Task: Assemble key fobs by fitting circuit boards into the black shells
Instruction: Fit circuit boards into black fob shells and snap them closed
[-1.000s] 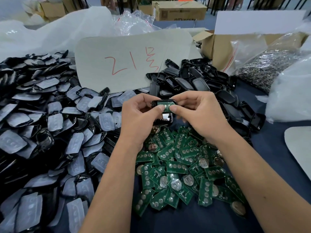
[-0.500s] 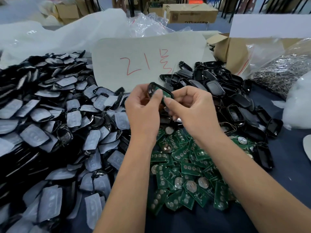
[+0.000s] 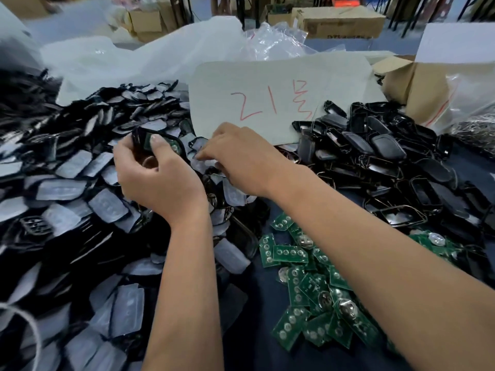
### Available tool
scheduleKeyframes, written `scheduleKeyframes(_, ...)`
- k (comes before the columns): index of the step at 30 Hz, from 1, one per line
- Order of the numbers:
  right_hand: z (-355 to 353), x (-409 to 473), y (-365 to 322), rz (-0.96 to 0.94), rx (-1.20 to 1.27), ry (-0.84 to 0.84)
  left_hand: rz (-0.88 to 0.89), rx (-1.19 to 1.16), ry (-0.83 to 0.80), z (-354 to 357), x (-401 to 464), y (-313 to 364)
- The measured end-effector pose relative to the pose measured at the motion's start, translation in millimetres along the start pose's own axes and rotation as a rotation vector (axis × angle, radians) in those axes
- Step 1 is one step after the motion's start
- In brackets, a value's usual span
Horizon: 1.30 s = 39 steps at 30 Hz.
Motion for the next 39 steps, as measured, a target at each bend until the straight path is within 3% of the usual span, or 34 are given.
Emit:
scheduleKeyframes(4, 6, 1, -7, -0.031, -0.044, -0.048, -0.044, -0.031, 0.018, 0, -2, -4)
scheduleKeyframes(12, 3, -8, -5, 0.011, 0.022, 0.117, -0.037, -0.046, 0.039, -1, -5, -4)
scheduleKeyframes(17, 1, -22, 20, 0.229, 0.661, 0.311, -0.059, -0.107, 0.052, -4, 0, -14)
scheduleKeyframes(21, 3, -38, 35, 0.392, 0.966, 0.422, 0.033, -0.091, 0.073, -7, -4, -2)
scheduleKeyframes(25, 6, -61, 63, 0.536, 1.268, 0.506, 0.048, -0.107, -0.159, 19, -11, -6)
scheduleKeyframes(29, 16, -102, 93, 0.646, 1.382, 0.525, -0.062, -0.105, -0.431, 52, -33, -18)
scheduleKeyframes(34, 46, -135, 107, 0.831, 1.468, 0.373, -0.129, -0.102, -0.555, 66, -49, -24)
scheduleKeyframes(39, 43, -133, 110, 0.845, 1.424, 0.367, -0.170, -0.081, -0.627, 73, -58, -27)
Point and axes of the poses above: each hand's wrist, its own x-axis towards the middle knuckle, its own z-axis out of the palm, y = z × x, the point moved 9 cm from there along x, towards the middle knuckle, and after that the axes turned 10 degrees about -x, right-handed, at the moved point
